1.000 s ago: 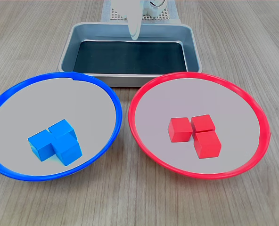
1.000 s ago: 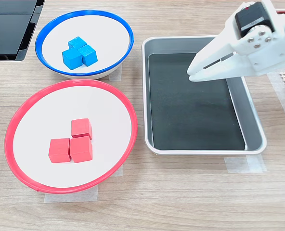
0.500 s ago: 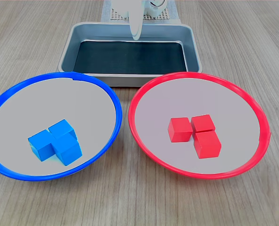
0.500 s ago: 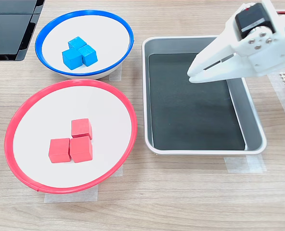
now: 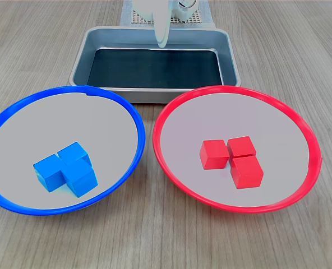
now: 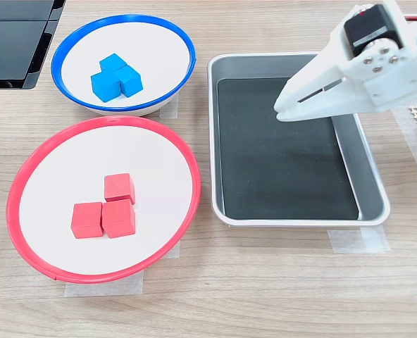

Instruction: Resolve any anomalies and move all blocks to matching dishes

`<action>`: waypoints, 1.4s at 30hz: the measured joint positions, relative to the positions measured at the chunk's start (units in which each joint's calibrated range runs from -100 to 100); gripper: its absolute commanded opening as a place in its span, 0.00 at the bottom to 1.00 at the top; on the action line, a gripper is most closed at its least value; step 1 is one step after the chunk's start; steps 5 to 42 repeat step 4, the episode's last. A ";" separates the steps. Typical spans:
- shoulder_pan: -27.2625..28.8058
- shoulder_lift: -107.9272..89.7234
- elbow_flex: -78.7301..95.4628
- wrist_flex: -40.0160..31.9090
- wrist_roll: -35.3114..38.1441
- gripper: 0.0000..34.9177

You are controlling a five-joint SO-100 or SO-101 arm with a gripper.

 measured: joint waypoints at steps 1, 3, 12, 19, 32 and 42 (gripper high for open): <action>0.00 0.00 0.00 0.00 0.00 0.01; 0.00 0.00 0.00 0.00 0.00 0.01; 0.00 0.00 0.00 0.00 0.00 0.01; 0.00 0.00 0.00 0.00 0.00 0.01; 0.00 0.00 0.00 0.00 0.00 0.01; 0.00 0.00 0.00 0.00 0.00 0.01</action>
